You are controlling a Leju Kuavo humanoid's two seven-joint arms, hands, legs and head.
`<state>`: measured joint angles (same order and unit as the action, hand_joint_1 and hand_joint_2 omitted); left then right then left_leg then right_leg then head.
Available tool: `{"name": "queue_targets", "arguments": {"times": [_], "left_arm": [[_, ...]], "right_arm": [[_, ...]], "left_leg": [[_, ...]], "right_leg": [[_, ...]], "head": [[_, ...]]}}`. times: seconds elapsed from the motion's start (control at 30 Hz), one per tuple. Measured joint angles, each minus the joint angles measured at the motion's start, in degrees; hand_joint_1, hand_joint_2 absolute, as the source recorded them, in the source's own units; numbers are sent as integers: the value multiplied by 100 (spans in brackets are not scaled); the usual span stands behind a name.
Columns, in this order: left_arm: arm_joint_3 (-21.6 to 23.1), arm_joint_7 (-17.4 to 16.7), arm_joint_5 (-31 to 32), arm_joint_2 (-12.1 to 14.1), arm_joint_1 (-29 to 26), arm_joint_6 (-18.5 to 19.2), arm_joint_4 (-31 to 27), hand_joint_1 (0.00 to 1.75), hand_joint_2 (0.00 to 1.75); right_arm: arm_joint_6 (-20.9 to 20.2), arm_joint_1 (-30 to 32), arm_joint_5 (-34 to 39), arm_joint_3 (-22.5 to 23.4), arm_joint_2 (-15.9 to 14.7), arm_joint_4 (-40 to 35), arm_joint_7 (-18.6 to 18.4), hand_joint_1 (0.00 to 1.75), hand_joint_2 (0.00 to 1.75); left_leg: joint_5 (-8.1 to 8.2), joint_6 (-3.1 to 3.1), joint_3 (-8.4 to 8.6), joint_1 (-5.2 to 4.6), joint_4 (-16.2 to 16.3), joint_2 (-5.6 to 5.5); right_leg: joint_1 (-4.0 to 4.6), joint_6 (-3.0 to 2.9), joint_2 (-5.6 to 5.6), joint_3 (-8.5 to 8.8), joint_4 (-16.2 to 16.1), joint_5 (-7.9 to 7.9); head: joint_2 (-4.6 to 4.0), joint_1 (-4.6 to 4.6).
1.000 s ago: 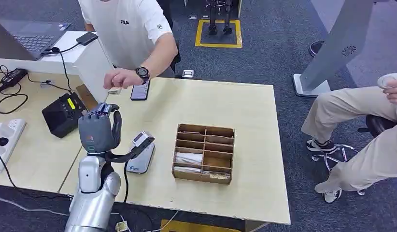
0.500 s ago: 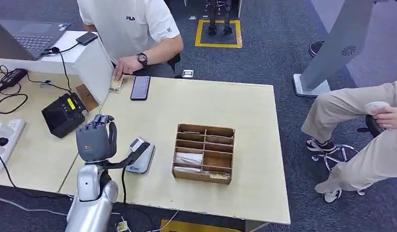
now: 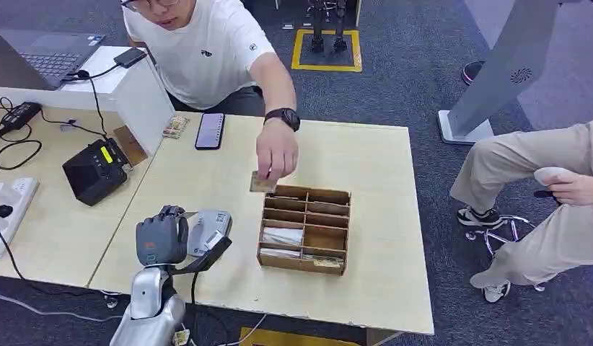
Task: Pass the card to the sensor for recognition and then transmit it.
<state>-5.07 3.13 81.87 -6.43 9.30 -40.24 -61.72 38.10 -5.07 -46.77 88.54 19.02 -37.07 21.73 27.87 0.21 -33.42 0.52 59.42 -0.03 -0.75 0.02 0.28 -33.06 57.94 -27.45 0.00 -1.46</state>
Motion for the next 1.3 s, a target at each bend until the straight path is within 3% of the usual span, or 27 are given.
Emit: {"name": "queue_targets", "arguments": {"times": [0.57, 1.3], "left_arm": [[50, 81, -170, 2, 21, 2, 798, 175, 175], [496, 70, -424, 149, 87, 195, 1108, 175, 175]], "right_arm": [[0, 0, 0, 0, 0, -15, 28, 0, 175], [0, -1, -18, 0, 0, -13, 98, 0, 175]], "left_leg": [[-1, 1, 4, -1, 0, 0], [-2, 3, 22, -1, 0, -4]], "right_leg": [[-1, 0, 0, 4, 0, 0], [-1, 0, -7, 26, 0, 0]], "head": [[0, 2], [0, 2]]}}
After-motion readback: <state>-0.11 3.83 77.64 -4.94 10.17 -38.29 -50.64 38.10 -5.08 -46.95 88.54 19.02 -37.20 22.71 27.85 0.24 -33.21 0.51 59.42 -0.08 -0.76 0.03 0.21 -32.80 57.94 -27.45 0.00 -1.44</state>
